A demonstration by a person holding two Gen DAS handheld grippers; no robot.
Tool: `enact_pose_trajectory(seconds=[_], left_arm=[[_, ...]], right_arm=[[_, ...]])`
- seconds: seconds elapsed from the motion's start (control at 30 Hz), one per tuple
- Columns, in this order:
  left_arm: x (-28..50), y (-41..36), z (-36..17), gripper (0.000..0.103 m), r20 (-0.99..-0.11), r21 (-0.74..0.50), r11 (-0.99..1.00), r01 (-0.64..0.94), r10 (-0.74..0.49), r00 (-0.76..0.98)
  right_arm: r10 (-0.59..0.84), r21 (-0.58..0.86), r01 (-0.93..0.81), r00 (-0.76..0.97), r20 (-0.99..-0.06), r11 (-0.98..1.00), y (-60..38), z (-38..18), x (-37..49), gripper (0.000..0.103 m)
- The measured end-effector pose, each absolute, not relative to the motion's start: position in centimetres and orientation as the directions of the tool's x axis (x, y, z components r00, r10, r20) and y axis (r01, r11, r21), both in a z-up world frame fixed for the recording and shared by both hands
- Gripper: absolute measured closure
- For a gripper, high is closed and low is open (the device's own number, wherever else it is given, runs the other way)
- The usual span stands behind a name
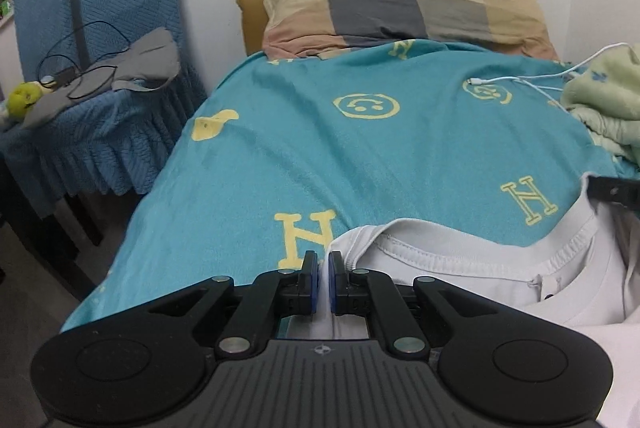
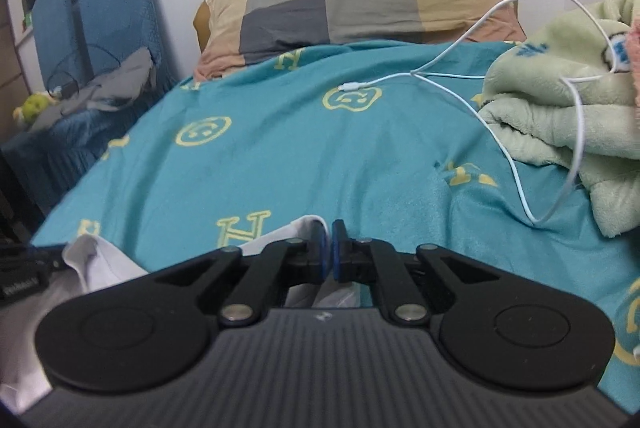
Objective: Fold clothes
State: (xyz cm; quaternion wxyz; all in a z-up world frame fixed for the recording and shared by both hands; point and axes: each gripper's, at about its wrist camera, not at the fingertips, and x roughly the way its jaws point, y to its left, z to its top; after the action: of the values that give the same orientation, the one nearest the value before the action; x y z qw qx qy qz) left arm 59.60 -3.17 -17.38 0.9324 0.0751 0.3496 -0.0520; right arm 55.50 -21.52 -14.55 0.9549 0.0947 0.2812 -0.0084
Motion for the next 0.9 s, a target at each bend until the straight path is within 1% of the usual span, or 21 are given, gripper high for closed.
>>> enact_pose_trajectory(seconds=[0.07,0.13,0.33,0.47,0.6,0.7,0.77,0.9], left_arm=[[59.0,-3.5,-16.5,0.098,-0.648,0.113,0.985,0.128,-0.025,0.761],[57.9,-4.1,-14.7,0.098,-0.618,0.129,0.985,0.119,-0.015,0.786],[55.0,-5.7,-7.8,0.098,-0.536,0.13,0.991,0.035,0.04,0.843],[54.0,-6.4,-3.7,0.098,-0.486,0.117,0.993,-0.011,0.067,0.871],[55.0,-6.2,-0.8,0.098,-0.436,0.086,0.996,-0.039,0.073,0.897],[56.7,-5.6,-1.5,0.098,-0.427,0.066,0.997,-0.043,0.067,0.902],[58.0,-5.0,-2.4,0.098,-0.429,0.047,0.998,-0.043,0.059,0.902],[60.4,-4.0,-8.4,0.098,-0.505,0.048,0.999,-0.013,0.036,0.863]], right_arm=[[0.041,0.187,0.069,0.849,-0.526,0.98,-21.8,-13.4,54.8,0.098],[0.048,0.196,0.061,0.859,-0.51,0.979,-22.2,-12.0,54.0,0.098],[0.09,0.203,0.007,0.882,-0.462,0.979,-23.7,-7.5,51.8,0.098],[0.095,0.199,-0.013,0.908,-0.409,0.98,-24.2,-4.0,51.0,0.098],[0.074,0.17,-0.016,0.935,-0.346,0.985,-23.7,-1.1,50.9,0.098],[0.042,0.168,0.013,0.947,-0.319,0.986,-23.4,-0.7,52.2,0.098],[0.031,0.176,0.03,0.943,-0.333,0.984,-23.3,-1.9,53.7,0.098],[0.019,0.153,0.045,0.919,-0.394,0.987,-22.4,-6.5,56.6,0.098]])
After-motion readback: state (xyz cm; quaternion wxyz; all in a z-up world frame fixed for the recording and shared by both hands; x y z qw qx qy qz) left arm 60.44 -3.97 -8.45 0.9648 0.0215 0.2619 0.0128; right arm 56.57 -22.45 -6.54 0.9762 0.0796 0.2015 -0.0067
